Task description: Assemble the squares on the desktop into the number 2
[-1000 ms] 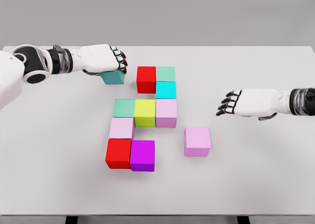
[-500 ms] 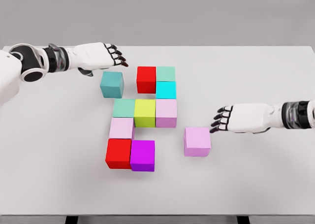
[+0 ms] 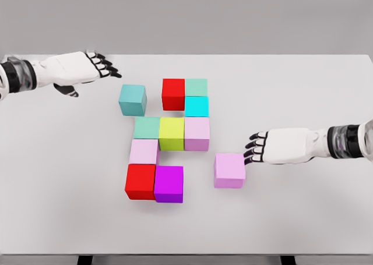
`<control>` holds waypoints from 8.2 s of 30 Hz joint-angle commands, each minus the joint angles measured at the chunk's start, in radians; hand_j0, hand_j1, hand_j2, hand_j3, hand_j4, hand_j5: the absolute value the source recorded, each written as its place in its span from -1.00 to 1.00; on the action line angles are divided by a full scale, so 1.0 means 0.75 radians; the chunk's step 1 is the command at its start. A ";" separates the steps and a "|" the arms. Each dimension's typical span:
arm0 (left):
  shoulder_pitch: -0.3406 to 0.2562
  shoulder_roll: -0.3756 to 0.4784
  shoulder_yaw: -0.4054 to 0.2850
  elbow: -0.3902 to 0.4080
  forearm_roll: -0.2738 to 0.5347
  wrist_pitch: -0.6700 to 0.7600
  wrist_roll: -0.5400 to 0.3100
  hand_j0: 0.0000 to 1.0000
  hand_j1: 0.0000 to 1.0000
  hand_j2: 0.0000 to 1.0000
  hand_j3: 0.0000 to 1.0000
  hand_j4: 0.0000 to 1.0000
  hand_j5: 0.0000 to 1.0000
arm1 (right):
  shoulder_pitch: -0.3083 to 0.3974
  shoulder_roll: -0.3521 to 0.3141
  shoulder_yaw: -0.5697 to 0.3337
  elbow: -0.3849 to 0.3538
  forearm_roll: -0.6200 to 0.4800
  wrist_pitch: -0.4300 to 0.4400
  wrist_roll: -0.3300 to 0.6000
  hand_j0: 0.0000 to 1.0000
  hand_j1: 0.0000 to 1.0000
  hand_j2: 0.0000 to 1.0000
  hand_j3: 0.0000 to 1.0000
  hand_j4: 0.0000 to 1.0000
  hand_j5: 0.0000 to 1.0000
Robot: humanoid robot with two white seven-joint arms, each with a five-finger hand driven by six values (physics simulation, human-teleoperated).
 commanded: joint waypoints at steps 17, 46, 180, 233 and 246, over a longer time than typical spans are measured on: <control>0.160 0.168 0.008 -0.190 0.098 0.001 -0.005 1.00 1.00 1.00 1.00 1.00 1.00 | 0.002 0.013 0.024 -0.052 -0.011 0.002 0.000 1.00 1.00 1.00 1.00 1.00 1.00; 0.184 0.068 0.002 -0.177 0.087 0.001 -0.005 1.00 1.00 1.00 1.00 1.00 1.00 | -0.010 0.025 0.010 -0.052 -0.017 0.002 -0.002 1.00 1.00 1.00 1.00 1.00 1.00; 0.051 -0.208 0.010 0.244 0.085 0.001 -0.044 1.00 1.00 1.00 1.00 1.00 1.00 | -0.321 0.017 0.521 -0.021 -0.079 0.002 -0.379 1.00 1.00 1.00 1.00 1.00 1.00; 0.061 -0.147 0.129 0.322 0.100 0.001 -0.050 1.00 1.00 1.00 1.00 1.00 1.00 | -0.395 0.375 0.237 0.591 -0.077 0.002 -0.168 1.00 1.00 1.00 1.00 1.00 1.00; 0.063 -0.159 0.118 0.324 0.085 0.001 -0.050 1.00 1.00 1.00 1.00 1.00 1.00 | -0.403 0.412 0.232 0.593 -0.079 0.002 -0.142 1.00 1.00 1.00 1.00 1.00 1.00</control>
